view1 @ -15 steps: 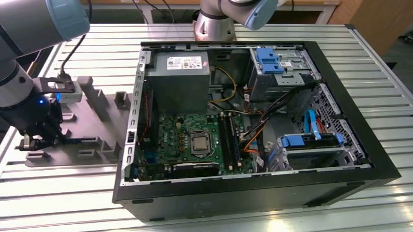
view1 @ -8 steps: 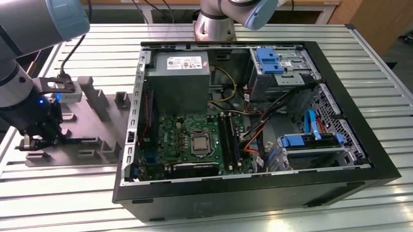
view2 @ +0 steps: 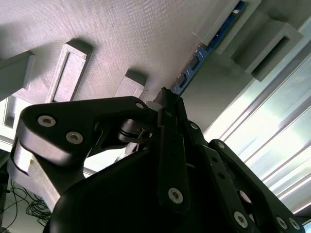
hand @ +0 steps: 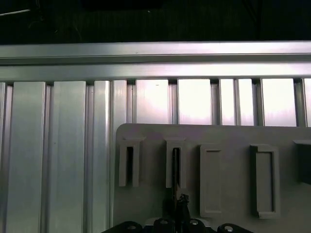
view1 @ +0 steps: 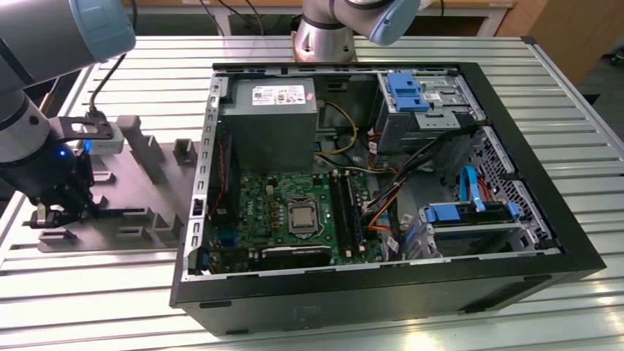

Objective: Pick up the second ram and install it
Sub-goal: 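Pick up the second ram and move it above second insertion slot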

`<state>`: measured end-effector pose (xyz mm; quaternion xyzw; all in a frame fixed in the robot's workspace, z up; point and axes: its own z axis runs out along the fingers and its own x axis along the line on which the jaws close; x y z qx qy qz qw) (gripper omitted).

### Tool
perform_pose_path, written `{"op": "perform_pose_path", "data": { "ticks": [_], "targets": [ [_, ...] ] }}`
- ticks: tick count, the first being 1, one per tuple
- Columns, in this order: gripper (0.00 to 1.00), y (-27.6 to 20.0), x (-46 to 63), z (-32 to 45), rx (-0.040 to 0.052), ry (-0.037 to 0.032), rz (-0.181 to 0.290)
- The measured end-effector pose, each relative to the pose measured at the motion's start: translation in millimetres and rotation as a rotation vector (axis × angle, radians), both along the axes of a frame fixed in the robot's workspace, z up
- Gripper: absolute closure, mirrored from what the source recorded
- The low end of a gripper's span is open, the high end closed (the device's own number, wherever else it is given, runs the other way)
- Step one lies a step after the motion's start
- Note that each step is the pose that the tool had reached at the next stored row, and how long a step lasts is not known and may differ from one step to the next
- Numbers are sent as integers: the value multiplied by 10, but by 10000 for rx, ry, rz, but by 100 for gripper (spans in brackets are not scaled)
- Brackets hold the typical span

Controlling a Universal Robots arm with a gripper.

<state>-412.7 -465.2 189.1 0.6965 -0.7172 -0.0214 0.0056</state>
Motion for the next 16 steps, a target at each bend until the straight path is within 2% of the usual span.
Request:
{"op": "perform_pose_path", "data": {
  "ticks": [5,16],
  "targets": [
    [86,0,0,46,0,0,0],
    [86,0,0,296,0,0,0]
  ]
}}
